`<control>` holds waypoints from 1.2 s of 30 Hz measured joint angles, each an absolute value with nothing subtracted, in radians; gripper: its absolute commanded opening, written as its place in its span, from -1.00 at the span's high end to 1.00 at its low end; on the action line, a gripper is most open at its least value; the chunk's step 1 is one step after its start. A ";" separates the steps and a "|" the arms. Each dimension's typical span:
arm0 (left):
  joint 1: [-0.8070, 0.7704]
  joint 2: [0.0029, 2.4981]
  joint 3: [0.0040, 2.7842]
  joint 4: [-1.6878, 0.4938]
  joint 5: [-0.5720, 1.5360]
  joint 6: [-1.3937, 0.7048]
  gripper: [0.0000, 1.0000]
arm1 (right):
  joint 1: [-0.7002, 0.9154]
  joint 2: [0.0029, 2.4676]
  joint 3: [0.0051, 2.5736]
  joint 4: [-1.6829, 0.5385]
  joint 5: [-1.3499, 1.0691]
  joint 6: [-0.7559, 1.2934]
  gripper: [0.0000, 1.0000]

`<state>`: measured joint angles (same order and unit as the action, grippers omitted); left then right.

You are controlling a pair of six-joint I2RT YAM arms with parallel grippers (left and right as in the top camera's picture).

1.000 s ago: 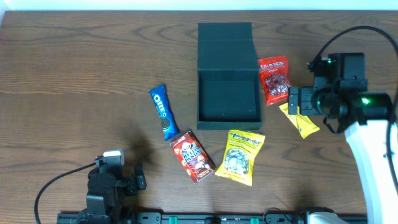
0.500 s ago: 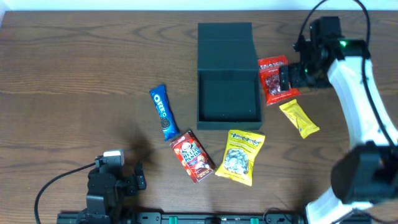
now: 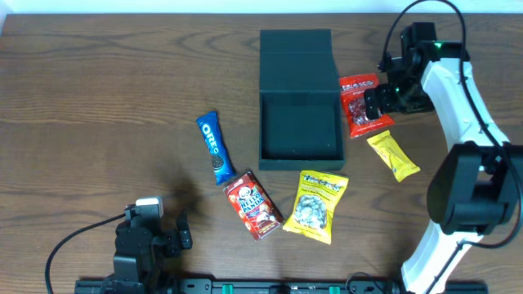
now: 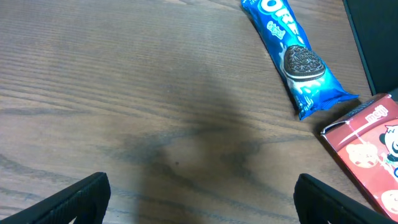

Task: Pack container
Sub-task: 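Move the right gripper over the red HACKS Original bag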

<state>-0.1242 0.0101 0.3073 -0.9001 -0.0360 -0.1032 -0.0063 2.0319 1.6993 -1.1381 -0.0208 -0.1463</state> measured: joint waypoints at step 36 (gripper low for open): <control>-0.124 0.010 0.307 -0.900 -0.036 -0.103 -0.91 | 0.011 2.153 1.701 -0.896 -0.097 -0.250 -0.99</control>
<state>-0.1242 0.0101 0.3073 -0.9001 -0.0360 -0.1028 0.0113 2.1529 1.7008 -0.8955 -0.0975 -0.2504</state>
